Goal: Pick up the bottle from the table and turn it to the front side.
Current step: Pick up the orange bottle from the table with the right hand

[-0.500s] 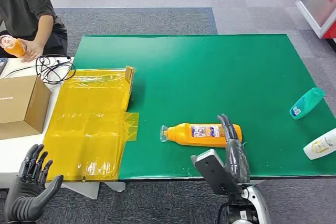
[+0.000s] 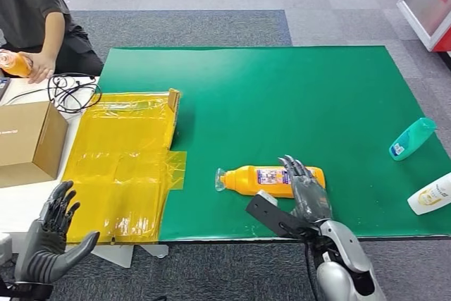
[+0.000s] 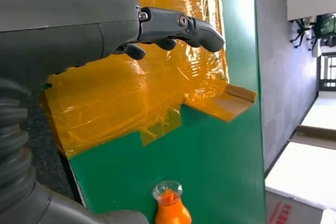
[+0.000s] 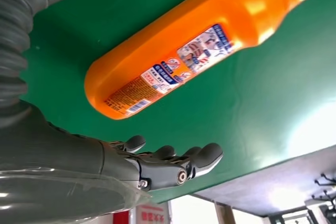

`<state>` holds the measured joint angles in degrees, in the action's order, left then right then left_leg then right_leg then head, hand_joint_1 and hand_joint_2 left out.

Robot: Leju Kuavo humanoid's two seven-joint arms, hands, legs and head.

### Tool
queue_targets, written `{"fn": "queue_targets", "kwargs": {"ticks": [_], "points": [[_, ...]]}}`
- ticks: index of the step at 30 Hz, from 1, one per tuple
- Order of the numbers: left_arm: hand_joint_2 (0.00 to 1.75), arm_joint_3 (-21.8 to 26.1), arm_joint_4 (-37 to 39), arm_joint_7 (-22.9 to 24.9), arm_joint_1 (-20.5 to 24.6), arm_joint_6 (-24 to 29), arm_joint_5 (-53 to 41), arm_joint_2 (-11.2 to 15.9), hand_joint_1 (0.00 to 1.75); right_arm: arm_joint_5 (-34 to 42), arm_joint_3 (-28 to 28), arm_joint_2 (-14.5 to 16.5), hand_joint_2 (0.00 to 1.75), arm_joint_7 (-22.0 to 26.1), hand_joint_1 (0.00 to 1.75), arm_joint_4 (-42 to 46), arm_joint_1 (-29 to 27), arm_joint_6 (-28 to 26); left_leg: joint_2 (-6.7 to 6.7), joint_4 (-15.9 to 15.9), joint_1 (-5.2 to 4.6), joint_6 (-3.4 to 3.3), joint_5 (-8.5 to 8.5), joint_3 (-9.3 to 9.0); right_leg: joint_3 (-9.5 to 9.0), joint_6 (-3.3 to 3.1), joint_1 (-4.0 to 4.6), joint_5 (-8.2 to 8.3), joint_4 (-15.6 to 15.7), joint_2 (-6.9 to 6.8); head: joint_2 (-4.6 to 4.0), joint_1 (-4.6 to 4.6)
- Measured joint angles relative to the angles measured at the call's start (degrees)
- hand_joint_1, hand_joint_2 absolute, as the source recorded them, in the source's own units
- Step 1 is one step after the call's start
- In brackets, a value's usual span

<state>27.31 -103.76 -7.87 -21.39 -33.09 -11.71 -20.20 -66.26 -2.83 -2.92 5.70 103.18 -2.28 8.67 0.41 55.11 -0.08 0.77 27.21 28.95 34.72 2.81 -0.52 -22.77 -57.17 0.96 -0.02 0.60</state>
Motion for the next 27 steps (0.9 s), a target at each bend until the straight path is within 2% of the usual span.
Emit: {"fn": "queue_targets", "kwargs": {"ticks": [11, 20, 25, 27], "points": [[1.75, 0.47, 4.02, -2.94, 2.91, -1.52, -4.13, 0.68, 0.00, 1.35, -3.04, -9.74, 1.75, 0.18, 0.00, -16.08, 13.32, 3.28, 0.00, 0.01, -0.03, -0.07, -0.08, -0.06, 0.01, 0.04, -0.05, 0.06, 0.00, -0.03, 0.00, 0.00], [1.75, -0.16, 7.12, -4.40, 3.98, -0.39, -3.65, 2.45, 0.00, 3.99, -8.68, -14.97, 1.75, 1.37, 0.00, -28.69, 22.01, 8.14, 0.01, 0.01, -0.03, -0.07, -0.08, -0.05, 0.02, 0.04, -0.05, 0.06, 0.00, -0.03, 0.00, 0.01], [1.75, -1.26, 9.26, -5.57, 4.64, 0.45, -2.98, 3.87, 0.00, 7.18, -12.77, -16.57, 1.75, 2.53, 0.00, -35.84, 26.08, 10.96, 0.01, 0.01, -0.04, -0.07, -0.09, -0.07, 0.02, 0.04, -0.05, 0.07, 0.00, -0.03, 0.00, 0.00], [1.75, -1.75, 10.24, -6.14, 4.86, 0.94, -2.53, 4.59, 0.00, 9.47, -14.48, -17.10, 1.75, 3.03, 0.87, -38.22, 27.81, 11.98, 0.00, 0.01, -0.04, -0.07, -0.09, -0.11, 0.02, 0.05, -0.05, 0.07, 0.00, -0.02, 0.00, 0.01]]}}
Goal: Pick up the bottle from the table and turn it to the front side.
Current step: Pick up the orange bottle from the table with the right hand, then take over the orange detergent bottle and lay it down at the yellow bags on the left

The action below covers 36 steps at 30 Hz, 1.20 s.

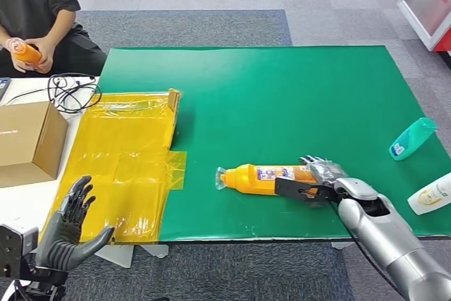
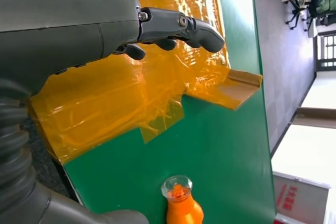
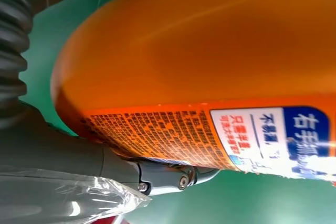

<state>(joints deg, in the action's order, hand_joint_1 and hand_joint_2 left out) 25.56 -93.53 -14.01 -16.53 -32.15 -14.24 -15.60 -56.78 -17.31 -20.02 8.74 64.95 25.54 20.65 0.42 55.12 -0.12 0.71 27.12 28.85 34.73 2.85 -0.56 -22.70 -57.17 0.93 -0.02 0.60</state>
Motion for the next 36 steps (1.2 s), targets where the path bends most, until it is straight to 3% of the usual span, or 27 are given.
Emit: {"fn": "queue_targets", "kwargs": {"ticks": [2, 12, 23, 28, 36], "points": [[1.75, -0.59, 1.00, -0.58, 0.16, 0.55, 0.40, 0.84, 0.00, 2.81, -1.82, -0.63, 1.75, 0.41, 1.75, -2.10, 1.76, 0.56, 0.00, 0.00, 0.00, 0.00, 0.00, -0.04, -0.03, 0.00, 0.01, 0.00, 0.00, 0.00, 0.00, 0.00], [1.75, -1.89, 3.20, -1.15, -0.23, 1.36, 1.51, 3.03, 0.00, 8.98, -7.81, -2.54, 1.75, -1.42, 1.75, -4.48, 4.73, -1.47, 0.00, 0.00, -0.02, -0.01, 0.01, -0.35, -0.37, 0.02, 0.02, -0.01, 0.02, 0.00, 0.00, 0.01], [1.75, -0.72, 2.64, 0.78, -1.03, -0.40, 0.56, 1.68, 0.00, 7.86, -6.00, -3.00, 1.75, -6.21, 1.75, 8.87, -4.08, -7.47, 0.04, 0.00, 0.01, -0.01, 0.01, -0.18, -0.26, 0.02, 0.01, -0.02, 0.00, -0.03, 0.00, 0.00], [1.75, 0.54, 1.58, 1.61, -1.32, -2.01, -0.52, -0.51, 0.00, 6.78, -1.11, 0.34, 1.75, -6.49, 1.75, 17.76, -9.12, -10.73, 0.05, 0.00, 0.01, 0.00, 0.01, -0.10, -0.16, 0.02, 0.01, -0.02, 0.00, -0.04, 0.00, 0.01], [1.75, 1.46, 0.20, 1.94, -0.99, -2.94, -0.73, -3.23, 0.00, 13.61, 8.16, 10.62, 1.75, -5.37, 1.75, 28.10, -14.25, -12.57, 0.05, -0.01, 0.00, 0.00, 0.01, -0.07, -0.11, 0.02, 0.02, -0.02, 0.00, -0.04, 0.00, 0.00]]}}
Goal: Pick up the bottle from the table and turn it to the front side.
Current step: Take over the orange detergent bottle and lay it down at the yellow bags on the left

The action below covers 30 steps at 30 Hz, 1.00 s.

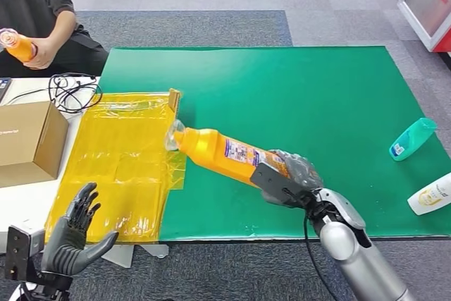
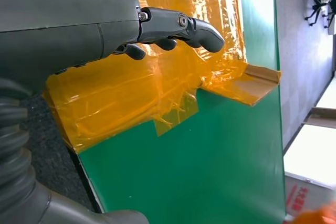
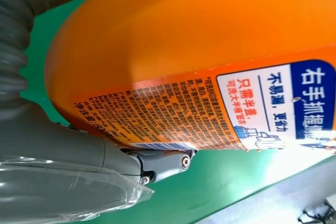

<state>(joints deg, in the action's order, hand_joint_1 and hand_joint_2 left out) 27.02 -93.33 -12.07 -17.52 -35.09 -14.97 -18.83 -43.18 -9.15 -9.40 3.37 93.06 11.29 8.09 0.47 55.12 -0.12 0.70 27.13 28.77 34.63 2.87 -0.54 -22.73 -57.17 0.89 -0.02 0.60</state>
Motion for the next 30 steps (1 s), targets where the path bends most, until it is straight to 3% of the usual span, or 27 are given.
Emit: {"fn": "queue_targets", "kwargs": {"ticks": [7, 14, 19, 24, 30], "points": [[1.75, -1.44, 0.34, 1.56, 1.89, 0.39, 8.54, 0.23, 0.00, 14.27, 4.22, 7.76, 1.75, 2.08, 1.75, 2.51, -2.62, 3.22, 0.00, 0.00, -0.01, 0.01, -0.01, -0.01, 0.02, 0.00, 0.00, 0.00, 0.00, 0.00, 0.00, -0.01], [1.75, -11.09, 1.85, 2.76, 7.10, 5.80, 20.76, 3.80, 0.00, 20.79, 3.89, 12.02, 1.75, 7.92, 1.75, 1.42, -4.36, 1.00, 0.00, 0.00, -0.01, 0.02, -0.04, 0.01, 0.01, -0.01, 0.00, 0.02, -0.01, 0.00, 0.00, -0.01], [1.75, -13.86, 1.90, 3.23, 8.77, 6.76, 23.90, 4.87, 0.00, 21.06, 3.32, 12.45, 1.75, 8.93, 1.75, 1.30, -4.31, 0.45, 0.00, 0.00, -0.01, 0.04, -0.06, 0.01, 0.00, 0.00, 0.00, 0.04, -0.01, 0.00, 0.00, -0.01], [1.75, -26.61, 1.89, 8.87, 16.60, 9.33, 34.60, 9.53, 0.00, 13.91, -1.66, 13.52, 1.75, 11.26, 1.75, -1.13, -3.95, -3.52, 0.01, 0.00, 0.00, 0.06, -0.07, 0.01, 0.01, 0.00, 0.00, 0.04, -0.02, 0.00, 0.00, -0.01], [1.75, -32.29, 1.93, 13.78, 20.35, 13.07, 36.54, 11.20, 0.00, 7.15, -5.37, 13.53, 1.75, 13.03, 1.75, -2.64, -4.00, -6.14, 0.00, 0.00, -0.01, 0.06, -0.07, 0.01, 0.01, 0.00, 0.00, 0.04, -0.02, 0.00, 0.00, -0.01]]}}
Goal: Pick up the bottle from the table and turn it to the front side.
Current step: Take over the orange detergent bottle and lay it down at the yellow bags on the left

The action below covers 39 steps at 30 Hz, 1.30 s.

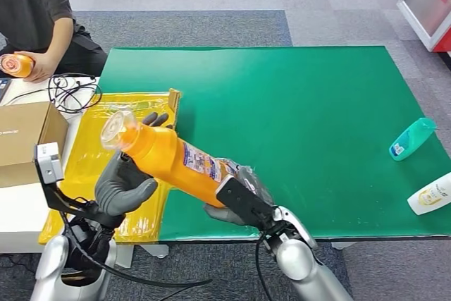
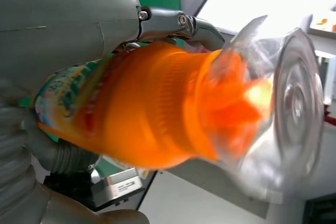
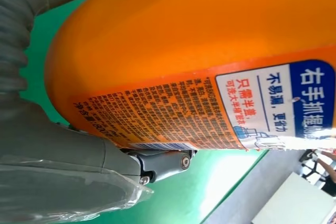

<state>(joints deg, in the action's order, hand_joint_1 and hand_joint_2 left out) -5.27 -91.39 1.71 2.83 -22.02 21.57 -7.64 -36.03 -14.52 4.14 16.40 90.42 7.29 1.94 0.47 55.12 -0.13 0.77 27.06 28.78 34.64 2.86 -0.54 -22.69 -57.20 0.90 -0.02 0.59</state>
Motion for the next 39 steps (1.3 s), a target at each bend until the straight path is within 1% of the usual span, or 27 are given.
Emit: {"fn": "queue_targets", "kwargs": {"ticks": [5, 6, 7, 8, 9, 10, 11, 12, 15, 21, 26, 27, 30, 31, 36, 39], "points": [[1.75, -2.23, 0.57, 2.82, 2.07, 3.51, -0.41, 0.62, 0.00, -1.70, -1.52, 0.13, 1.75, 0.74, 1.75, -1.06, -0.02, -0.82, 0.00, 0.00, 0.00, 0.00, 0.00, -0.01, 0.00, 0.00, 0.00, 0.00, 0.00, 0.00, 0.00, 0.00], [1.75, -2.55, 0.70, 3.13, 2.39, 3.97, -0.63, 0.74, 0.09, -1.80, -1.70, 0.16, 1.75, 0.81, 1.75, -1.23, -0.02, -0.92, 0.00, 0.00, 0.00, 0.00, 0.00, 0.00, 0.00, 0.00, 0.00, 0.00, 0.00, 0.00, 0.00, 0.00], [1.75, -2.82, 0.82, 3.43, 2.68, 4.43, -0.90, 0.84, 0.21, -1.92, -1.90, 0.20, 1.75, 0.85, 1.75, -1.39, -0.02, -0.99, 0.00, 0.00, 0.00, 0.00, 0.00, -0.01, 0.00, 0.00, 0.00, 0.00, 0.00, 0.00, 0.00, 0.00], [1.75, -3.05, 0.92, 3.73, 2.94, 4.85, -1.17, 0.93, 0.60, -2.09, -2.06, 0.24, 1.75, 0.89, 1.75, -1.50, -0.01, -1.05, 0.00, 0.00, 0.00, 0.00, 0.00, -0.01, 0.00, 0.00, 0.00, 0.00, 0.00, 0.00, 0.00, 0.00], [1.75, -3.25, 1.02, 4.05, 3.15, 5.27, -1.52, 1.02, 1.04, -2.25, -2.16, 0.30, 1.75, 0.92, 1.75, -1.57, 0.00, -1.10, 0.00, 0.00, 0.00, 0.01, 0.00, -0.01, 0.00, 0.00, 0.00, 0.00, 0.00, 0.00, 0.00, 0.00], [1.75, -3.47, 1.13, 4.38, 3.34, 5.78, -2.05, 1.10, 1.39, -2.38, -2.25, 0.39, 1.75, 0.96, 1.75, -1.63, 0.02, -1.13, 0.00, 0.00, 0.00, 0.01, 0.00, 0.00, 0.00, 0.00, 0.00, 0.00, 0.00, 0.00, 0.00, 0.00], [1.75, -3.70, 1.24, 4.62, 3.53, 6.32, -2.71, 1.17, 1.70, -2.45, -2.27, 0.46, 1.75, 0.98, 1.75, -1.65, 0.03, -1.14, 0.00, 0.00, 0.00, 0.01, 0.00, 0.00, 0.00, 0.00, 0.00, 0.00, 0.00, 0.00, 0.00, 0.00], [1.75, -3.95, 1.34, 4.81, 3.73, 6.89, -3.58, 1.24, 1.75, -2.46, -2.29, 0.53, 1.75, 0.99, 1.75, -1.67, 0.05, -1.14, 0.00, 0.00, 0.00, 0.01, 0.00, 0.00, 0.00, 0.00, 0.00, 0.00, 0.00, 0.00, 0.00, 0.00], [1.75, -4.59, 1.45, 4.96, 4.25, 8.04, -7.20, 1.28, 1.75, -2.46, -2.22, 0.61, 1.75, 0.94, 1.75, -1.70, 0.05, -1.16, 0.00, 0.00, 0.00, 0.01, 0.00, 0.01, 0.00, 0.00, 0.00, 0.00, 0.00, 0.00, 0.00, 0.00], [1.75, -5.46, 0.76, 4.50, 4.36, 8.29, -14.98, 0.94, 1.75, -2.62, -2.14, 0.84, 1.75, 0.83, 1.75, -2.50, 0.21, -1.18, 0.00, 0.00, 0.01, 0.01, 0.00, 0.04, -0.01, 0.00, -0.02, 0.00, -0.01, 0.00, 0.00, 0.00], [1.75, -4.45, -1.56, 3.40, 3.48, 6.98, -18.35, 0.98, 1.75, -3.99, -2.75, 2.58, 1.75, 1.22, 1.75, -5.37, 2.55, -1.61, 0.00, 0.00, 0.04, 0.05, -0.04, 0.03, 0.00, 0.00, -0.01, 0.00, -0.03, 0.00, 0.00, -0.01], [1.75, -4.04, -1.93, 3.29, 3.38, 6.70, -18.53, 1.02, 1.75, -4.23, -2.92, 2.92, 1.75, 1.32, 1.58, -5.84, 3.02, -1.83, 0.00, 0.00, 0.04, 0.06, -0.05, 0.02, 0.00, -0.01, 0.00, 0.00, -0.04, -0.01, 0.00, -0.01], [1.75, -3.01, -2.91, 3.23, 3.17, 6.10, -19.12, 1.10, 1.75, -4.27, -3.32, 3.63, 1.75, 1.53, 0.27, -6.70, 3.81, -2.14, 0.01, 0.00, 0.05, 0.07, -0.06, 0.02, 0.00, -0.01, 0.00, 0.01, -0.06, 0.00, 0.00, 0.00], [1.75, -2.68, -3.23, 3.24, 3.10, 5.96, -19.45, 1.14, 1.75, -3.99, -3.45, 3.76, 1.75, 1.61, 0.00, -6.84, 3.93, -2.13, 0.01, 0.00, 0.05, 0.07, -0.06, 0.02, 0.00, -0.02, 0.00, 0.01, -0.06, 0.00, 0.00, 0.00], [1.75, -0.64, -4.91, 3.49, 2.11, 5.81, -21.49, 1.66, 1.75, -2.30, -3.73, 4.03, 1.75, 1.86, 0.00, -6.71, 3.79, -2.38, 0.01, 0.00, 0.04, 0.06, -0.07, 0.01, 0.01, -0.01, 0.01, 0.01, -0.06, 0.00, 0.00, 0.00], [1.75, 0.40, -6.69, 4.02, 0.74, 6.18, -23.24, 2.10, 1.75, -1.43, -3.07, 3.91, 1.75, 1.93, 0.00, -5.06, 2.30, -2.82, 0.01, 0.00, 0.02, 0.07, -0.06, 0.01, 0.03, -0.01, 0.02, 0.00, -0.05, 0.00, 0.00, 0.00]]}}
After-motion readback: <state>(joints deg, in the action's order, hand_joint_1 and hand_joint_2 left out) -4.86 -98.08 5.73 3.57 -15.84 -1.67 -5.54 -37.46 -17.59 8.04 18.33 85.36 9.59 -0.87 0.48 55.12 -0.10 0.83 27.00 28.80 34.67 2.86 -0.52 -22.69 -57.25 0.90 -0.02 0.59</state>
